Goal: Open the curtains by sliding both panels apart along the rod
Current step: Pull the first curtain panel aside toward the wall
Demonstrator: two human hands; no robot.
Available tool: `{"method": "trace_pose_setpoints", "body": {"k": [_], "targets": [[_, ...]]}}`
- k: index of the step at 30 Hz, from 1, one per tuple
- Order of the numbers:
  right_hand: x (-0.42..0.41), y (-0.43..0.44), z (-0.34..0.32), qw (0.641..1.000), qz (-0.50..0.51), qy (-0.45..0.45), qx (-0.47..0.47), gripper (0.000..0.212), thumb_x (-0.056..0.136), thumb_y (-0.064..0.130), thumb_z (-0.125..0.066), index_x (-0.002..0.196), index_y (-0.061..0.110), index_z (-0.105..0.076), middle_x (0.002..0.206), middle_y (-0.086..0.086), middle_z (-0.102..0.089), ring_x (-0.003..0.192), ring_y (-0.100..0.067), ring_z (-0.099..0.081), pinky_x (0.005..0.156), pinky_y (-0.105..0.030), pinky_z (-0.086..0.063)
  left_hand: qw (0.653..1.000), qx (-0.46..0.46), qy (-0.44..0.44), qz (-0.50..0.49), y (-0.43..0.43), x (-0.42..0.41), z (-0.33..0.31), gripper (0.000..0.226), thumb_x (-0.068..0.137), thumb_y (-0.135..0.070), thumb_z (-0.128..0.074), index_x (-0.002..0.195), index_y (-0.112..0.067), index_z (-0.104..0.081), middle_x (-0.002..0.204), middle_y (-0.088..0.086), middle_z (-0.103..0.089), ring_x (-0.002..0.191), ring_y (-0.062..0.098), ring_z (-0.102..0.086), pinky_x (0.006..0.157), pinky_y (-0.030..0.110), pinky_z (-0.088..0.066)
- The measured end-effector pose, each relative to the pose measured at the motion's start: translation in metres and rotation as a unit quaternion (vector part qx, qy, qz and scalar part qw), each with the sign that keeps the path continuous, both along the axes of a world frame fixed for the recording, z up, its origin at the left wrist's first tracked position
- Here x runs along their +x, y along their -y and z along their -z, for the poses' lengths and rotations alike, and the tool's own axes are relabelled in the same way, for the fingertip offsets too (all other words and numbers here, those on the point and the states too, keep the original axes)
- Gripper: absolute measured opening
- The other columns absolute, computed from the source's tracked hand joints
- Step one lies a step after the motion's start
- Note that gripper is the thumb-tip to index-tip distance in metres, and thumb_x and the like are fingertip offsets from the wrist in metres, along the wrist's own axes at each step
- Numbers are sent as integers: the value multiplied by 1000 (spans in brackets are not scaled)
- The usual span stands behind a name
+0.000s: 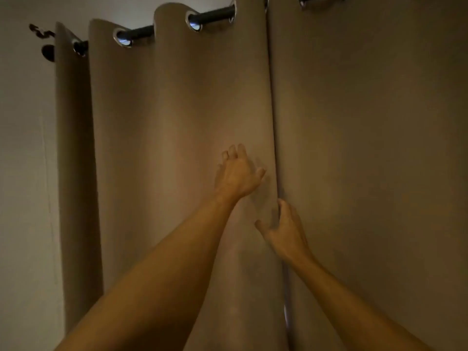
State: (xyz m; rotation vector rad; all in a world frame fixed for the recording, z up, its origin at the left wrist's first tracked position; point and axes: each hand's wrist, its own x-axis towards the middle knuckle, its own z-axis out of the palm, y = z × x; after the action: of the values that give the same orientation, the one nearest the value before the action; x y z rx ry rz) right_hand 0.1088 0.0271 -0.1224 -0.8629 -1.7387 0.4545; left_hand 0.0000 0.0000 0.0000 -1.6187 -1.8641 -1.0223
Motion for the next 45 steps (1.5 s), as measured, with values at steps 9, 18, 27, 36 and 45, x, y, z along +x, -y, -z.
{"method": "trace_pose_setpoints", "body": {"k": [9,18,27,36,45], "targets": [[-24,-58,7,997,7,-52,51,96,70,43,-75,144,11,-24,149,-12,-34,136,-24,-32,115,-44,-31,988,151,31,4,-69,18,-25,97,86,-53,-57,152,-11,0,161,12,0,148,28,4,119,47,-8],[-46,-84,4,997,10,-80,0,115,65,37,-81,148,11,-6,158,-9,-16,145,-22,-16,120,-37,-19,979,194,48,25,-109,16,-42,114,76,-55,-68,151,-11,5,161,16,5,147,33,6,115,57,-9],[-61,-109,9,990,-39,-133,-10,106,65,35,-81,145,37,-12,151,8,-27,140,-13,-29,116,-40,-30,968,216,99,82,-142,7,-54,109,83,-22,-72,151,-14,12,160,16,9,147,34,4,116,55,-13],[-80,-131,11,993,-62,-101,-19,72,79,23,-58,144,23,-29,147,4,-39,132,-14,-40,113,-39,-33,936,302,78,164,-150,-34,-51,91,79,17,-51,153,-14,-7,157,9,-27,120,31,-55,94,30,-51],[-116,-110,-9,988,-111,-105,-33,37,93,28,-46,129,17,-52,110,-1,-62,110,-20,-59,99,-33,-46,915,378,-35,136,-140,-85,-58,63,84,12,-53,143,2,-33,138,26,-49,126,25,-48,102,8,-28]]}}
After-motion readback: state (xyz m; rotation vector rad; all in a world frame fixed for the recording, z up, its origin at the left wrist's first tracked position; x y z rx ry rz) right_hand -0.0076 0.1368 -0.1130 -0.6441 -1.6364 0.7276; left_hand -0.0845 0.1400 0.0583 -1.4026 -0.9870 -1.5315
